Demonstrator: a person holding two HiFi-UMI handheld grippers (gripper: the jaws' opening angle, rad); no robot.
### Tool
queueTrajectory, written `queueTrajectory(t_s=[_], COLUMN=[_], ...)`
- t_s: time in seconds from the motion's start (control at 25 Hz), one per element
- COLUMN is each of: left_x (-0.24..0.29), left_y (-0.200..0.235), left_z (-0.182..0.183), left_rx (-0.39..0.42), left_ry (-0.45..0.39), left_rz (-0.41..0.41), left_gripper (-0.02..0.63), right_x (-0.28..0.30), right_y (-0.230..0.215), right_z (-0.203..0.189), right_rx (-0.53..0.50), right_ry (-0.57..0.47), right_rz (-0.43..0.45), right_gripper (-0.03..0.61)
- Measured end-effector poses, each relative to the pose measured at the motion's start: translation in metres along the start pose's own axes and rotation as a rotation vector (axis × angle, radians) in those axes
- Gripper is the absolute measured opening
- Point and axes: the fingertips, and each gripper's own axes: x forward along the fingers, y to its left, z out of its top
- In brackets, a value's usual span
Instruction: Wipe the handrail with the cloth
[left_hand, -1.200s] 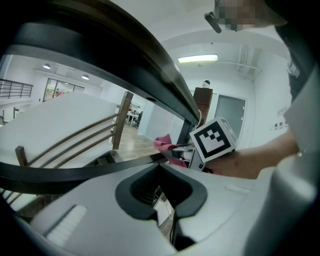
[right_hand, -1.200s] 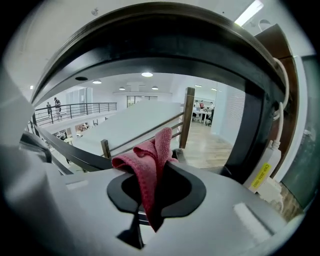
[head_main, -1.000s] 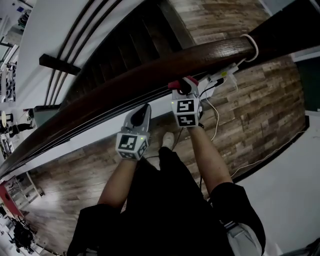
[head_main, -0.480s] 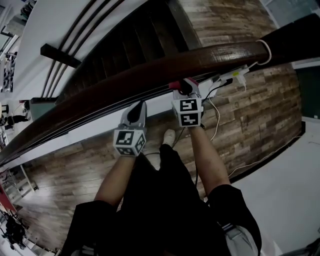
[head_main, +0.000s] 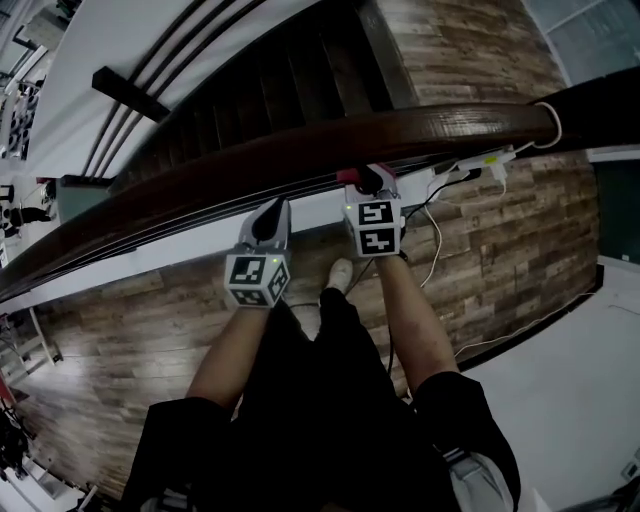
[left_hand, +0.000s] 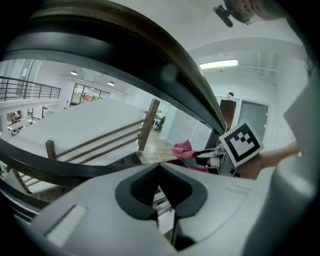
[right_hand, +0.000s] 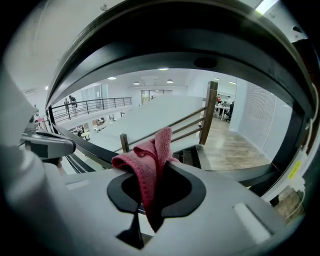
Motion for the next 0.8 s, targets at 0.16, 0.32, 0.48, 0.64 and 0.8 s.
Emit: queueTrajectory(t_s=[0.16, 0.32, 0.48, 0.64, 0.8], left_x=[-0.013, -0.027, -0.039, -0.048, -0.059], left_y=[0.019, 0.038, 0.054, 0.065, 0.079], left_z=[0.000, 0.001, -0.002, -0.004, -0.002], left_rx=[-0.013, -0.027, -0.037, -0.051, -0.053], left_ry=[-0.010, -0.018, -0.016, -0.019, -0.021], left_rz=[0.034, 0.069, 0.097, 0.104, 0.113], left_gripper=[0.000, 0.000, 0.000, 0.000, 0.000], right_x=[0.004, 0.009, 0.014, 0.018, 0.021], right_y=[0.018, 0.036, 0.055, 0.076, 0.101], right_z=[0.002, 0.004, 0.006, 0.005, 0.006], right_rx=[-0.019, -0.036, -0.040, -0.049, -0.065], right_ry=[0.011, 0.024, 0.031, 0.034, 0.042], right_rz=[0.023, 0.040, 0.068, 0.085, 0.112], right_gripper=[0.052, 0.052, 0.052, 0.052, 0.052])
